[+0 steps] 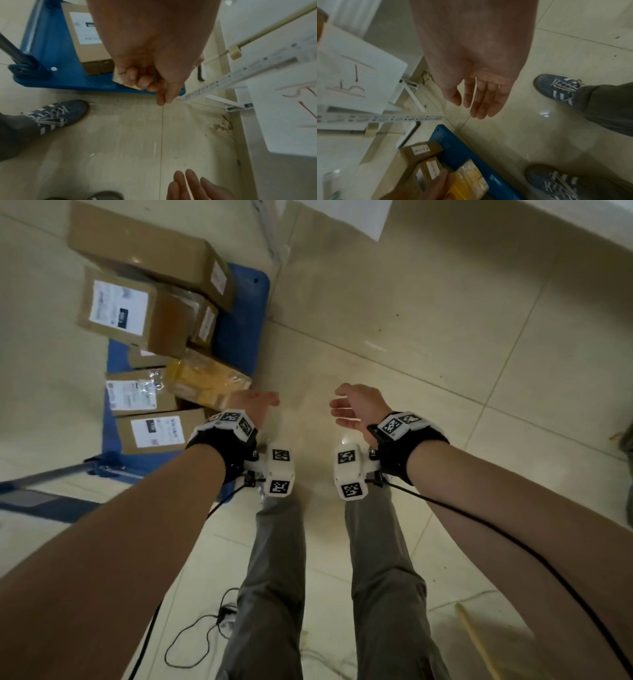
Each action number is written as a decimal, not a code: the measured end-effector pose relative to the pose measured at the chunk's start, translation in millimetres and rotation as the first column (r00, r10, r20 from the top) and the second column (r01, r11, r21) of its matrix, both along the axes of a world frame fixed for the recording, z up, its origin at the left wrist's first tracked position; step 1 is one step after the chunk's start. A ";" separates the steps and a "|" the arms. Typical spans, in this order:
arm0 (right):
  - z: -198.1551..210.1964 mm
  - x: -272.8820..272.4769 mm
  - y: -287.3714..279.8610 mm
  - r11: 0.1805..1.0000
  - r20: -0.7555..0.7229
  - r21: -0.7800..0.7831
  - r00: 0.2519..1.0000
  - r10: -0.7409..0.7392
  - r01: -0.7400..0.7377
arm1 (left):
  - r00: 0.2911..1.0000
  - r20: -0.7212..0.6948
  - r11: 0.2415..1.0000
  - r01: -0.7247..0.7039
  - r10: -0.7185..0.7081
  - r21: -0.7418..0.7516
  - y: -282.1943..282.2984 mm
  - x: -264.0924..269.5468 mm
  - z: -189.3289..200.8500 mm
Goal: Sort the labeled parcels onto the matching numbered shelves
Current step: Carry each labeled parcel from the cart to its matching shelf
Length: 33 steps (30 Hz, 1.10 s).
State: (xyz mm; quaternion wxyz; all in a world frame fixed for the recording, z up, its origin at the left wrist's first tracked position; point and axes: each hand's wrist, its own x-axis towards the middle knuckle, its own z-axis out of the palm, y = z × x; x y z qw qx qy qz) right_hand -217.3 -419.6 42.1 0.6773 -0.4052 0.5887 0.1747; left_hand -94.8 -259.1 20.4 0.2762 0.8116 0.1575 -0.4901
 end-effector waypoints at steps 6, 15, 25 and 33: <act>-18.7 23.9 50.8 0.988 -0.004 0.003 0.988 0.155 -0.155 | 0.993 -0.030 0.992 -0.111 0.113 0.053 72.0 22.1 -34.1; -32.9 57.7 91.7 0.981 -0.007 0.084 0.984 0.177 -0.175 | 0.955 0.135 0.963 -0.270 0.265 0.021 125.0 80.8 -49.3; -44.5 122.1 107.1 0.990 0.027 0.080 0.993 0.116 -0.118 | 0.853 0.118 0.860 -0.496 0.509 -0.123 101.9 146.6 -10.5; -58.0 156.2 109.7 0.995 0.071 0.060 0.994 0.082 -0.086 | 0.878 -0.026 0.861 -0.473 0.477 -0.185 88.9 160.1 -15.0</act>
